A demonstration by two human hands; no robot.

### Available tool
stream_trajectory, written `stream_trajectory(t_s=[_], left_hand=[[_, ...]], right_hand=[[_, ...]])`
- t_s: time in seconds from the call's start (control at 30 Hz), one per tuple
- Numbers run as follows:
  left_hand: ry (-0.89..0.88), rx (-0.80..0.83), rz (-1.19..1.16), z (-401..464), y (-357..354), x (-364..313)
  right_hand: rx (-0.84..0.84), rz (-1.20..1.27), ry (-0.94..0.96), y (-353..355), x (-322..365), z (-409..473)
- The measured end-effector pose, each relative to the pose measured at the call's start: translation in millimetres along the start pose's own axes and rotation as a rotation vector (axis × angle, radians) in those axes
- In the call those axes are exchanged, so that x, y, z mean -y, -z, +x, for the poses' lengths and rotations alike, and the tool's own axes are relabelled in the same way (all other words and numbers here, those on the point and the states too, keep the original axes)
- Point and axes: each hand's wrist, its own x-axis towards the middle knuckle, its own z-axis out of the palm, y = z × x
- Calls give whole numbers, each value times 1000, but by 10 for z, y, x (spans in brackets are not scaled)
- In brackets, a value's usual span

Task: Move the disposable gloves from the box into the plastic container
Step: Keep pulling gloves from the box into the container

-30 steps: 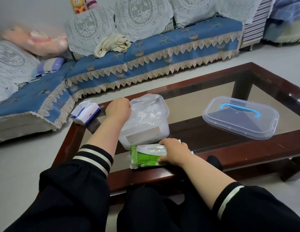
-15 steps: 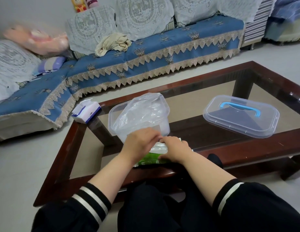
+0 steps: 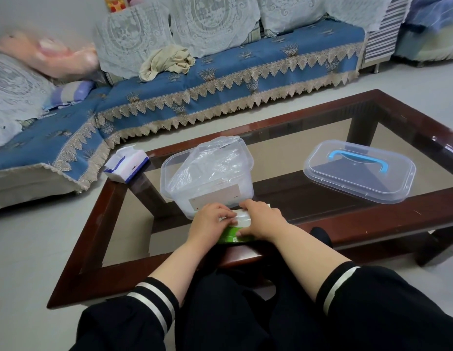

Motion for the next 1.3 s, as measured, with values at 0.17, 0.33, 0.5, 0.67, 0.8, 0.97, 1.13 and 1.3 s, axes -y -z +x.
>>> stream_trajectory(t_s=[0.17, 0.33, 0.5, 0.67, 0.8, 0.97, 1.13, 1.3], left_hand=[[-71, -54, 61, 21, -13, -37], [-405, -188, 192, -55, 66, -54], [-352, -404, 21, -54, 432, -271], [-217, -705, -126, 253, 1383, -815], [-242, -880, 40, 523, 1947, -911], [-357, -718, 388, 798, 1560, -700], [40, -441, 360, 991, 979, -355], [245, 47, 414, 1130, 721, -249]], right_hand=[[4, -15, 1, 13, -9, -6], [14, -43, 10, 13, -12, 1], [26, -87, 2, 14, -9, 11], [21, -76, 14, -2, -27, -3], [29, -61, 16, 4, -22, -1], [28, -51, 13, 17, -23, 3], [20, -66, 25, -3, -37, 13], [27, -57, 31, -4, -40, 22]])
